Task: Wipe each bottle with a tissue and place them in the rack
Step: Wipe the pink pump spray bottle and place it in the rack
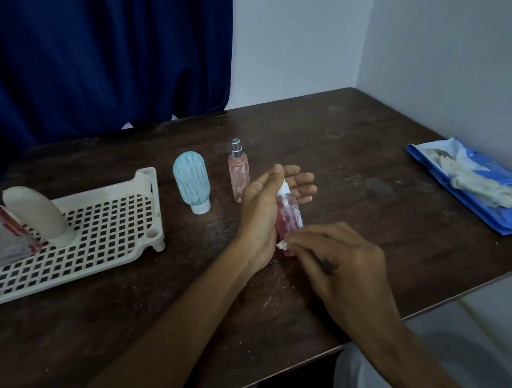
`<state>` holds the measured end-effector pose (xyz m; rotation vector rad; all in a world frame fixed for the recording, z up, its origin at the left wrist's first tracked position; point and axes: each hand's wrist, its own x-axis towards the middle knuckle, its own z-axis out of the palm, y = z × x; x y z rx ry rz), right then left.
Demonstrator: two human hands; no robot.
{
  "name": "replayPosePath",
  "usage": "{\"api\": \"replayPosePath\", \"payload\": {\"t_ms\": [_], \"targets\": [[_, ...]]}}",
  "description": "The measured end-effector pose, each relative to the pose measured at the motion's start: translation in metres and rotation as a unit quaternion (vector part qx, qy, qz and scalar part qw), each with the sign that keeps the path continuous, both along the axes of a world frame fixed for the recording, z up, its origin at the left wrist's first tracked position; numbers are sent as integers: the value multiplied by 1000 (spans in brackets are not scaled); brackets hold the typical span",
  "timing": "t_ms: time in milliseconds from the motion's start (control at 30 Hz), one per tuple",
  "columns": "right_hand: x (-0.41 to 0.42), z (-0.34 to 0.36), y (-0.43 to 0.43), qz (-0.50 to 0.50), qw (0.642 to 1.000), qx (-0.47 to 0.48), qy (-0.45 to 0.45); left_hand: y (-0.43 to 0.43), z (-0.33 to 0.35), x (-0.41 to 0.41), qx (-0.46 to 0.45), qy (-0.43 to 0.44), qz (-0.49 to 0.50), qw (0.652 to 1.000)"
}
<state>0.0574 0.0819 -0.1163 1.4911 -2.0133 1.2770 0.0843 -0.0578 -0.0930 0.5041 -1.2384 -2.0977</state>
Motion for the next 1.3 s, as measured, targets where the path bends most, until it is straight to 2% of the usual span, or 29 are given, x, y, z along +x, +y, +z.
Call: {"api": "replayPosePath", "payload": {"t_ms": [133, 433, 633, 800, 1100, 1300], "targets": [[1, 0, 3, -7, 1000, -3, -8, -1, -1, 0, -36, -13, 7, 999], [-7, 3, -3, -48, 996, -32, -66, 0, -1, 1, -39, -16, 11, 999], [1, 0, 2, -26, 999, -12, -37, 2, 0, -1, 12, -1, 35, 999], [-11, 5, -3, -32, 998, -18, -58, 0, -1, 1, -12, -9, 14, 1000], [-11, 9, -12, -16, 999, -24, -28, 0, -1, 1, 8, 0, 10, 1000], [-23, 12, -13, -23, 999, -15, -46, 0, -2, 2, 3, 3, -13, 1000]]}}
